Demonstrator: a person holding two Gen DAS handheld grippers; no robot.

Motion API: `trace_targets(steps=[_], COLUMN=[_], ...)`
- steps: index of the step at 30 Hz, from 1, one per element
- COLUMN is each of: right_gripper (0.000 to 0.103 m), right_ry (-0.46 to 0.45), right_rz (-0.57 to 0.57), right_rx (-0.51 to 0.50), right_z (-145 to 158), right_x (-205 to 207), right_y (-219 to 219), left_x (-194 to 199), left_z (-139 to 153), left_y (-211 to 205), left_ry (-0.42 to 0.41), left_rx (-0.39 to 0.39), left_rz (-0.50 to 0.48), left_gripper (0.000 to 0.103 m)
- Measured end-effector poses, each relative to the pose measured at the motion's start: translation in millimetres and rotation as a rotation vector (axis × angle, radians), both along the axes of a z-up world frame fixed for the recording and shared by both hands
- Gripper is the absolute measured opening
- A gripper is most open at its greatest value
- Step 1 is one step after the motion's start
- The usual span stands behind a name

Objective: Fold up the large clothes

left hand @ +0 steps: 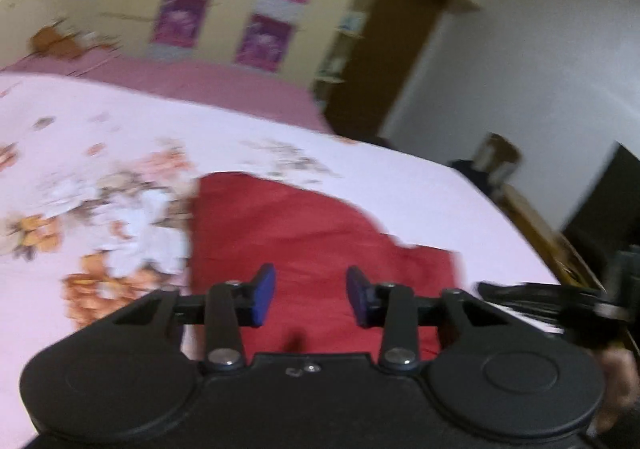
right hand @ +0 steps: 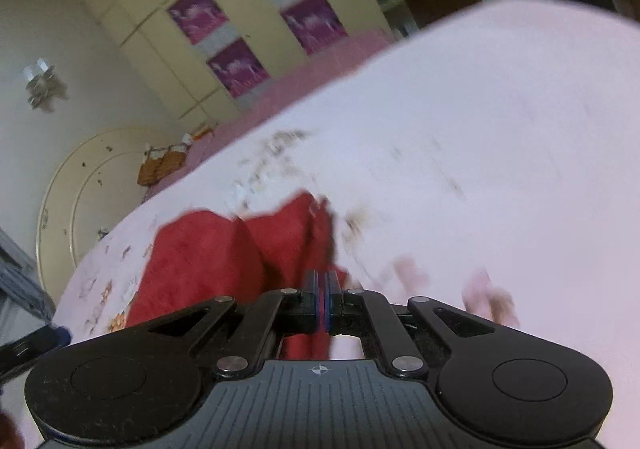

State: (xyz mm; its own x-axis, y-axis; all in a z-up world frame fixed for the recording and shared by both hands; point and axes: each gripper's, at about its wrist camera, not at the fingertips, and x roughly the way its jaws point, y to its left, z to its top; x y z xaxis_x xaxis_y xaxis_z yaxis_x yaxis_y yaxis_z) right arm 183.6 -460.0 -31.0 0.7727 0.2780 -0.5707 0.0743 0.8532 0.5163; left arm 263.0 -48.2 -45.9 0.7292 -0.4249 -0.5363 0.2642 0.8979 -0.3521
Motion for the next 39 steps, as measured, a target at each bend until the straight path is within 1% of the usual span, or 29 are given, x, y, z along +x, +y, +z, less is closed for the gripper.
trace_targets(steps=[1,2,3,4,5,6,7,8,9,10,12,13,16,17,21,24,26,28,30,32,34,35,37,39], right_gripper=[0.058,0.094,0.094,0.094,0.089,0.08,0.054,0.033,0.028,0.025,0.024,0.024,0.024,0.024,0.024,0.024,0.024,0.024,0.024,0.024,0.024,0.025,0.025,0.025], right_ry=[-0.014,-0.047,-0.104,-0.124,-0.136,-0.142,-0.132,-0.125,-0.127,-0.122,-0.099,-0.076,-0.014,0.001,0.058,0.096,0.121,0.143,0.155,0.158,0.168,0.157,0.076,0.02], right_rz=[0.004,-0.01,-0.006,0.011,0.038,0.062,0.076,0.101,0.136,0.169,0.205,0.214,0.213,0.207,0.184,0.168,0.168,0.165,0.151,0.155,0.165,0.151,0.139,0.172], right_rx=[-0.032,-0.059,-0.083,-0.108,-0.116,-0.134,-0.176,-0.22,-0.241,-0.257,-0.333,-0.379,-0.423,-0.43,-0.412,-0.405,-0.382,-0.352,-0.316,-0.318,-0.316,-0.309,-0.289,-0.276], right_z=[5.8,10.3,15.1,21.0,24.8,27.7,30.5,32.5,33.1,33.8,31.5,26.4,5.2,-5.0,-31.0,-47.1,-56.5,-66.6,-73.0,-73.2,-65.0,-56.8,-29.3,-7.7], right_x=[3.2,2.2,1.3,1.7,3.5,5.6,9.1,12.9,15.2,19.7,26.6,30.7,41.9,43.9,47.1,50.4,50.3,52.3,54.7,58.6,57.7,54.6,39.2,24.7], right_y=[7.3,13.0,19.0,25.4,31.1,36.9,44.9,54.0,61.0,69.7,86.6,94.0,98.8,97.3,78.7,72.3,67.7,64.6,58.9,60.1,56.7,53.4,44.8,43.1], left_x=[7.1,13.9,16.7,19.2,20.4,25.2,28.7,32.7,38.4,36.1,49.0,44.0,59.5,62.2,75.0,81.5,85.0,86.9,88.1,86.5,78.7,71.6,50.2,25.1], left_z=[-2.9,-4.3,-6.3,-7.8,-8.8,-10.3,-12.3,-14.8,-18.1,-18.7,-24.1,-19.7,-27.7,-29.9,-46.4,-58.5,-64.4,-68.7,-71.5,-69.8,-60.6,-53.4,-37.3,-25.9], left_y=[3.4,5.2,6.4,6.1,3.4,-1.6,-5.6,-5.9,-6.6,-17.6,-23.6,-29.4,-44.9,-49.3,-63.8,-69.3,-72.1,-77.4,-81.1,-82.5,-79.3,-74.9,-60.8,-46.2], left_ry=[-0.001,0.002,0.006,0.005,0.003,0.0,-0.003,-0.007,-0.01,-0.008,-0.008,-0.009,0.007,0.009,0.057,0.095,0.114,0.116,0.126,0.122,0.11,0.098,0.045,0.015], left_rx=[-0.004,0.004,0.012,0.003,0.003,0.02,0.036,0.034,0.028,0.029,0.046,0.052,0.08,0.089,0.106,0.117,0.122,0.156,0.173,0.194,0.212,0.211,0.183,0.174], left_rz=[-0.001,0.001,0.01,0.002,-0.005,-0.007,-0.02,-0.03,-0.041,-0.057,-0.095,-0.12,-0.19,-0.2,-0.235,-0.24,-0.242,-0.25,-0.249,-0.253,-0.237,-0.226,-0.219,-0.211], left_gripper=[0.034,0.034,0.034,0.035,0.035,0.035,0.035,0.034,0.033,0.031,0.031,0.031,0.031,0.031,0.031,0.031,0.032,0.032,0.032,0.032,0.034,0.035,0.037,0.036])
